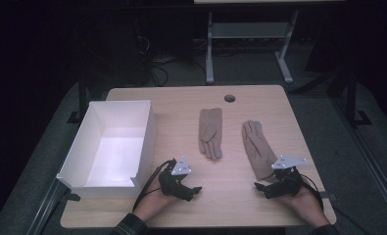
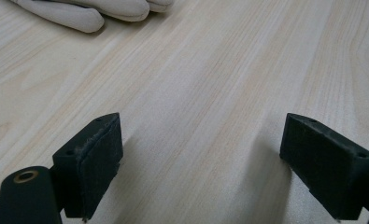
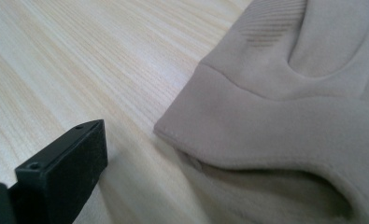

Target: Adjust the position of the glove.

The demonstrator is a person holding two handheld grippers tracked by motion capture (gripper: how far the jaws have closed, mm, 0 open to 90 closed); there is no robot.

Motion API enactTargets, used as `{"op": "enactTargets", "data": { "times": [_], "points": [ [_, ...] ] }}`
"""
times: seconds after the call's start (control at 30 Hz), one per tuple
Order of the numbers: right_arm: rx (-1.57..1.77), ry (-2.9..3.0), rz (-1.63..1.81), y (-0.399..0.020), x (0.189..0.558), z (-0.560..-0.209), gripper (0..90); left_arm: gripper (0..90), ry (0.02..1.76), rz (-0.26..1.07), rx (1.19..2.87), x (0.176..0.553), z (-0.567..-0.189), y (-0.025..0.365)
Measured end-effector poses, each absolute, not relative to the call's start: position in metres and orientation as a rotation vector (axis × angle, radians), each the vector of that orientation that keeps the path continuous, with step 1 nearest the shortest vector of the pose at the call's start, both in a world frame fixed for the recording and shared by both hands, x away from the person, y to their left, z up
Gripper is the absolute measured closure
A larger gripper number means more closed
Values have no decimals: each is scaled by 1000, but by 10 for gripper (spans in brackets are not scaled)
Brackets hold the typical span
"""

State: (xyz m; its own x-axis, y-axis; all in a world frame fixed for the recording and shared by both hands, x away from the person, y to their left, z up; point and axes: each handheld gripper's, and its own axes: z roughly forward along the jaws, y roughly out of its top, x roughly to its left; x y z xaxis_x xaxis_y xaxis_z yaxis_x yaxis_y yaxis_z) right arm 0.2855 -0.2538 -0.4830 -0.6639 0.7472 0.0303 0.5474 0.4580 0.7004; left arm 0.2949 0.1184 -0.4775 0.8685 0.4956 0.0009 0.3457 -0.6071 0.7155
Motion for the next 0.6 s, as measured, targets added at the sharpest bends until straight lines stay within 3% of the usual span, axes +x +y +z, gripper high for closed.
{"op": "enactTargets", "data": {
  "times": [0.23, 0.4, 0.43, 0.6],
  "points": [
    [1147, 2461, 938, -260, 282, -477, 0, 126, 605, 256, 2279, 295, -478, 118],
    [1149, 2437, 988, -269, 279, -463, 83, 126, 606, 256, 2279, 295, -478, 118],
    [1135, 2426, 1011, -272, 280, -456, 159, 125, 603, 260, 2279, 295, -477, 119],
    [1147, 2383, 1080, -280, 289, -443, 300, 125, 609, 257, 2269, 295, -478, 118]
  ]
}}
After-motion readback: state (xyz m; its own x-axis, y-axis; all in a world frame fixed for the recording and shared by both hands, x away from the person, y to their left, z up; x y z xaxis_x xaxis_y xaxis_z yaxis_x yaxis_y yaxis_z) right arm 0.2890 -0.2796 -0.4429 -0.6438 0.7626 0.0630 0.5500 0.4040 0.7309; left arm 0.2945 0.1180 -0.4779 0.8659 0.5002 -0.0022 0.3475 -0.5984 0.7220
